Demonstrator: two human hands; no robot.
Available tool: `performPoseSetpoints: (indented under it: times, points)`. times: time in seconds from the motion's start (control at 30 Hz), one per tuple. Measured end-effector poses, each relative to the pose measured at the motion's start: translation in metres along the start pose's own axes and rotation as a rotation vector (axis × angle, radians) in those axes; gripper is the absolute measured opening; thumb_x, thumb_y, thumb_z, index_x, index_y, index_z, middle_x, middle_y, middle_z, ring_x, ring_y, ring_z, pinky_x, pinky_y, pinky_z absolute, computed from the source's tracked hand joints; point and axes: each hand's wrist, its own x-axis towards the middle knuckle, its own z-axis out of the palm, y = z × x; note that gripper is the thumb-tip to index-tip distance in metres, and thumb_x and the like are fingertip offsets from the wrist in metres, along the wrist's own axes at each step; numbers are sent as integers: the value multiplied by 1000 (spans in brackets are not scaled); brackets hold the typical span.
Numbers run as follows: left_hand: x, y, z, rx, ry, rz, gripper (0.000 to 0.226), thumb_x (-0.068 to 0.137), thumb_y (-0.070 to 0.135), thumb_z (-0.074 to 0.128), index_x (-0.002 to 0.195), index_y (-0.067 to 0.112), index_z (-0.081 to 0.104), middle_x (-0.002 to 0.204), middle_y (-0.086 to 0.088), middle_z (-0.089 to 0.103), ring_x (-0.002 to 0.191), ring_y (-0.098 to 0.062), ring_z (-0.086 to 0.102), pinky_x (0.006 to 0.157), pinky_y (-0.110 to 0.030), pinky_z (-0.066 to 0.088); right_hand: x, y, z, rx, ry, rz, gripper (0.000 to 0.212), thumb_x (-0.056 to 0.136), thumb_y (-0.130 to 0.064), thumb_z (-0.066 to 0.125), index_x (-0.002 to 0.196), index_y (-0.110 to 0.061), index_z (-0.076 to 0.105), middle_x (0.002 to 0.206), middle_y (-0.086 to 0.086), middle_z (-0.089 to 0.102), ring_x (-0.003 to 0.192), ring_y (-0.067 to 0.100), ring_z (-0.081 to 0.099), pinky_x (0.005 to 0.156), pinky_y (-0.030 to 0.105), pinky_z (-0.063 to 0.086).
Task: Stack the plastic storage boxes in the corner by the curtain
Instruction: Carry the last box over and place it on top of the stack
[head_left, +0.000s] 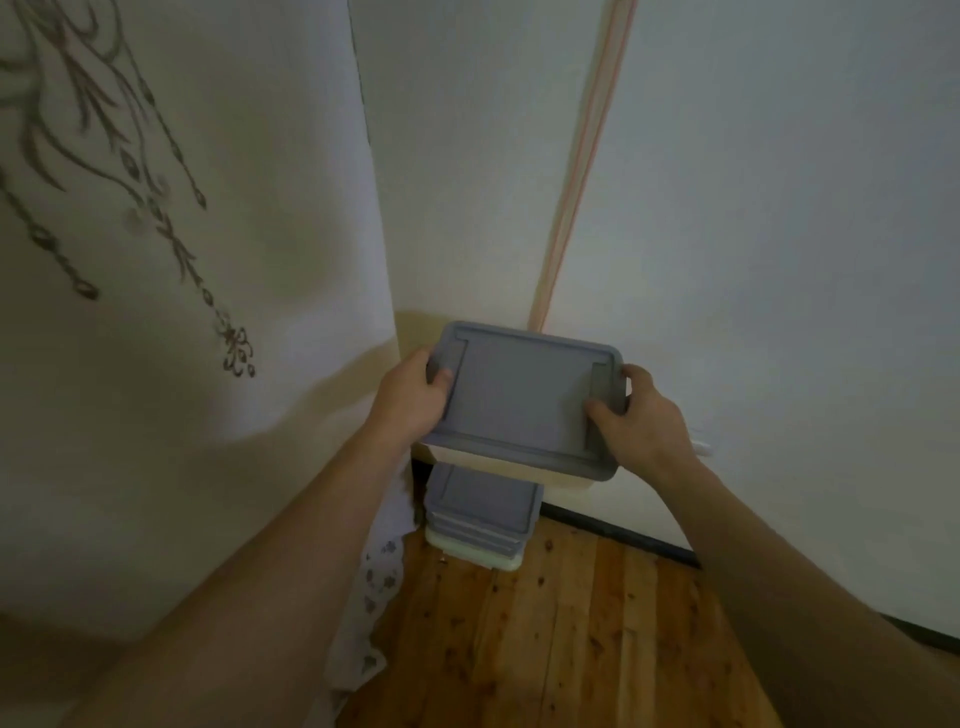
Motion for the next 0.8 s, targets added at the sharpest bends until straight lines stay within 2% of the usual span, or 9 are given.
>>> performPoseSetpoints:
  times: [0.07,0.17,0.23,0.4,0.47,0.63,0.7,0.8]
  points:
    - [11,-31,22,1,-17,-3,33,98,25,49,129,20,55,121,0,62,99,-15,55,78,-25,38,8,20,30,10,11,-2,63,94,-41,59,147,-19,33,125,11,64,102,30,64,81,42,54]
    - [22,-61,43,32,-12,-4,37,96,14,46,132,17,54,122,-5,63,106,-23,58,81,-24,37,19,42,59,18,28,-18,60,96,-40,57,147,-18,34,120,11,66,98,27,65,71,34,51]
    - [30,-84,59,78,3,7,41,94,10,45,134,15,53,121,-8,63,108,-26,58,81,-24,38,29,57,80,7,42,-34,59,96,-39,56,147,-18,35,119,12,66,97,28,65,71,35,52]
    - [55,-150,111,121,61,-4,36,94,17,49,130,13,55,121,-11,63,105,-30,59,82,-33,47,55,104,151,9,53,-62,58,96,-37,56,147,-15,36,118,13,66,98,29,64,73,33,49]
    - [63,-170,128,117,73,-1,38,94,20,52,131,11,54,124,-12,62,107,-31,59,85,-35,48,63,119,174,25,61,-65,58,96,-36,56,146,-15,37,116,13,66,90,26,62,70,30,47]
    - [78,-211,161,113,120,47,34,91,18,57,124,8,59,121,-14,64,107,-30,60,86,-32,46,80,152,220,72,105,-68,58,95,-39,55,145,-17,39,111,9,67,79,17,55,60,24,43]
    - [82,-226,174,94,148,64,36,91,21,60,126,10,60,122,-12,64,109,-29,60,83,-25,42,86,165,239,86,124,-80,57,95,-41,55,145,-17,39,108,8,67,74,15,53,52,19,38]
    - [84,-243,186,82,179,98,40,90,24,63,128,12,60,123,-10,65,108,-26,60,79,-21,36,89,178,260,91,140,-90,57,95,-41,55,144,-17,40,110,10,67,76,16,54,49,17,36]
